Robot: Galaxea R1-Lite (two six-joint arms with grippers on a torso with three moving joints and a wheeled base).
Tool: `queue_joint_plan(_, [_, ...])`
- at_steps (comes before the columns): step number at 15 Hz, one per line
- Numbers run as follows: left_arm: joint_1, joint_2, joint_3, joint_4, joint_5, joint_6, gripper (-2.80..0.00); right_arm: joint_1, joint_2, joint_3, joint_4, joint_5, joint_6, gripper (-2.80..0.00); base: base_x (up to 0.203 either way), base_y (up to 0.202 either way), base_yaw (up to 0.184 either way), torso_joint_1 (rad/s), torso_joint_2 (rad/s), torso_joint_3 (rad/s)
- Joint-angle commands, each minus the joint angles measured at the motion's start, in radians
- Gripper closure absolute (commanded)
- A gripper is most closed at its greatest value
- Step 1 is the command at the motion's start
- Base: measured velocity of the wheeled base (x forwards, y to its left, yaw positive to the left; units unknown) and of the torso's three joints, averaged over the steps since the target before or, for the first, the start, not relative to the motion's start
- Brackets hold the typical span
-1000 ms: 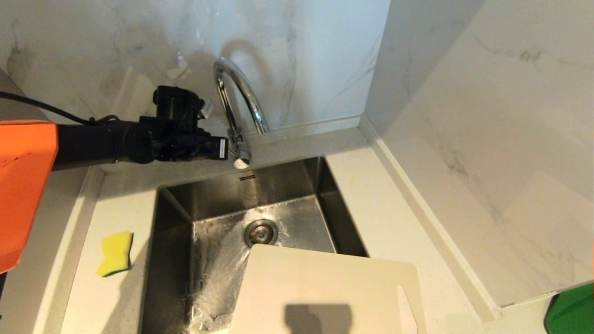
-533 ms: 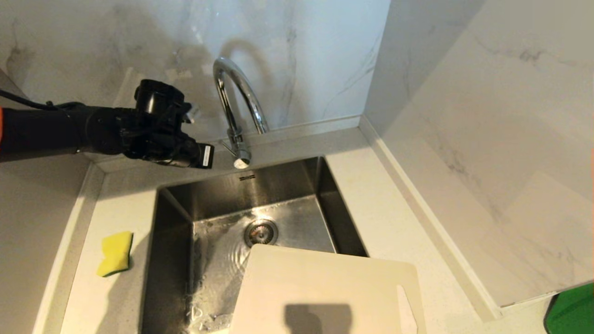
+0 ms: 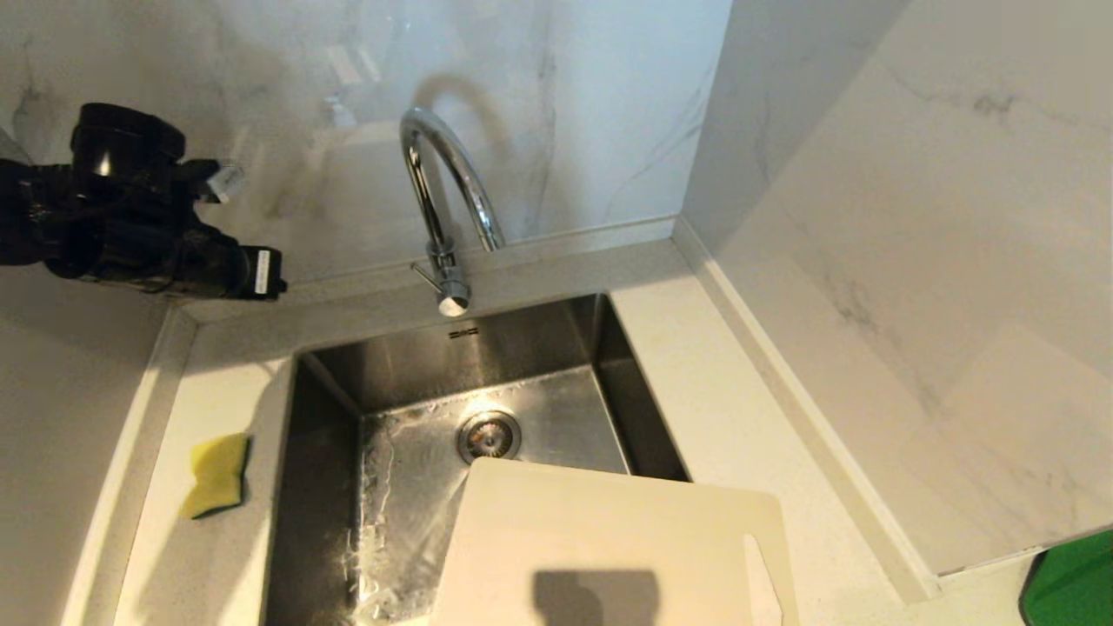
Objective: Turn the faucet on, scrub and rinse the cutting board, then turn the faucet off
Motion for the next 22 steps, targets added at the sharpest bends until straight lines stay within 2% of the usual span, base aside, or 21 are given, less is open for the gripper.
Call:
queue_joint_plan(1, [0.097,-0.092,0.063,0.001,-0.033,0.021,0.00,0.000,0.000,0.002,0.000,0.000,0.000,0.00,0.000,0.000,0.000,0.000,0.00,0.000])
queue_joint_plan(3, [0.153,-0.127,0.113,0.000,-0.056,0.046,0.00,0.000,0.000,0.002,0.000,0.000,0.000,0.00,0.000,0.000,0.000,0.000,0.00,0.000])
queue_joint_plan(4, [0.156,-0.135,0.119,0.000,-0.059,0.047,0.00,0.000,0.000,0.002,0.000,0.000,0.000,0.00,0.000,0.000,0.000,0.000,0.00,0.000])
queue_joint_plan(7, [0.148,-0.191,0.168,-0.008,-0.073,0.046,0.00,0.000,0.000,0.002,0.000,0.000,0.000,0.00,0.000,0.000,0.000,0.000,0.00,0.000])
queue_joint_plan(10, [0.102,-0.314,0.286,-0.009,-0.073,0.044,0.00,0.000,0.000,0.002,0.000,0.000,0.000,0.00,0.000,0.000,0.000,0.000,0.00,0.000])
queue_joint_plan(18, [0.097,-0.856,0.719,-0.002,-0.064,0.040,0.00,0.000,0.000,0.002,0.000,0.000,0.000,0.00,0.000,0.000,0.000,0.000,0.00,0.000])
queue_joint_plan(22, [0.096,-1.080,0.879,0.047,-0.061,0.037,0.00,0.000,0.000,0.002,0.000,0.000,0.000,0.00,0.000,0.000,0.000,0.000,0.00,0.000])
